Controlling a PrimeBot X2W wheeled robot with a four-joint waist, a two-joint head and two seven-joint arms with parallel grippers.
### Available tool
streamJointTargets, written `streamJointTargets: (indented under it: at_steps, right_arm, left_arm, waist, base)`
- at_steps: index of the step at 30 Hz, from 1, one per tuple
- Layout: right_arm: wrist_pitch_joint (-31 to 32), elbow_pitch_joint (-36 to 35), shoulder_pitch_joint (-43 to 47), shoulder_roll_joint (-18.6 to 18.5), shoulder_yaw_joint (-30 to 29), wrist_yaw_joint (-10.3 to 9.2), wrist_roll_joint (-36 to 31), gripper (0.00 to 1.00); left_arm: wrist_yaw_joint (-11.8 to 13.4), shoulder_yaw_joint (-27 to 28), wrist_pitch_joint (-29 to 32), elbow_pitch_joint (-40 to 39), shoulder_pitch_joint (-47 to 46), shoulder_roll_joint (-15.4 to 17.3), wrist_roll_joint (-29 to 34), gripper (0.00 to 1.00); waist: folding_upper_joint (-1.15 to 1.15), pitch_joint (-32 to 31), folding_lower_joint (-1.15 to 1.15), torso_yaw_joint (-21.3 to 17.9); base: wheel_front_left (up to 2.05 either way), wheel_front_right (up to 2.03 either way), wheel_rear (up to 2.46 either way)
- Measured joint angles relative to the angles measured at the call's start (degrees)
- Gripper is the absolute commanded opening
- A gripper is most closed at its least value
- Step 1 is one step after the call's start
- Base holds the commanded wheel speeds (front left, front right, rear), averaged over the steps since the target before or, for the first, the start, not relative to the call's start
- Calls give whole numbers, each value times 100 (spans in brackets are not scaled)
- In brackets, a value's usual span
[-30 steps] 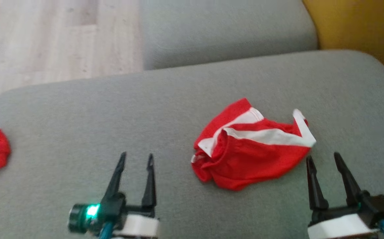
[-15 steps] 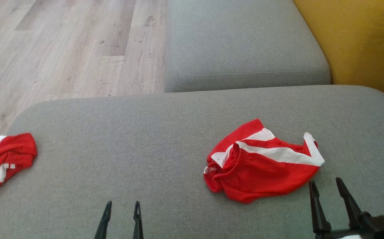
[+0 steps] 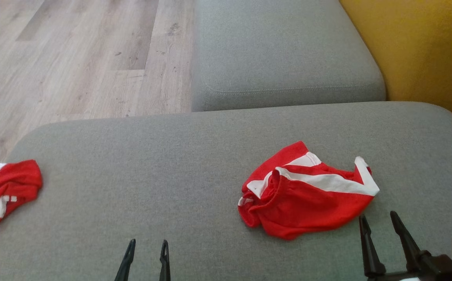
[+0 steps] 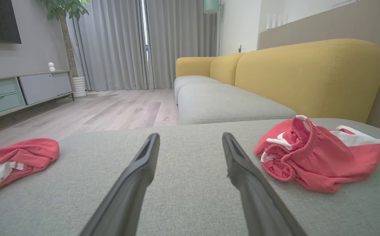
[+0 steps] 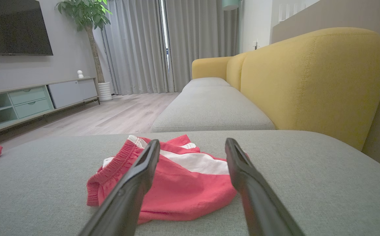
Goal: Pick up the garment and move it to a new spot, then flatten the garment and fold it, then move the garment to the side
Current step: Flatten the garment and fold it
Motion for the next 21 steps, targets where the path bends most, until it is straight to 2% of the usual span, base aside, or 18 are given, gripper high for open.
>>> streamJointTargets:
  at_steps: [21]
  right_arm:
    - [0,5,19,0,44,0,44,100]
  left_arm:
    - [-148,79,0,104,-2,-42,90,100]
  waist:
    - [0,21,0,-57]
  base:
    - [0,0,0]
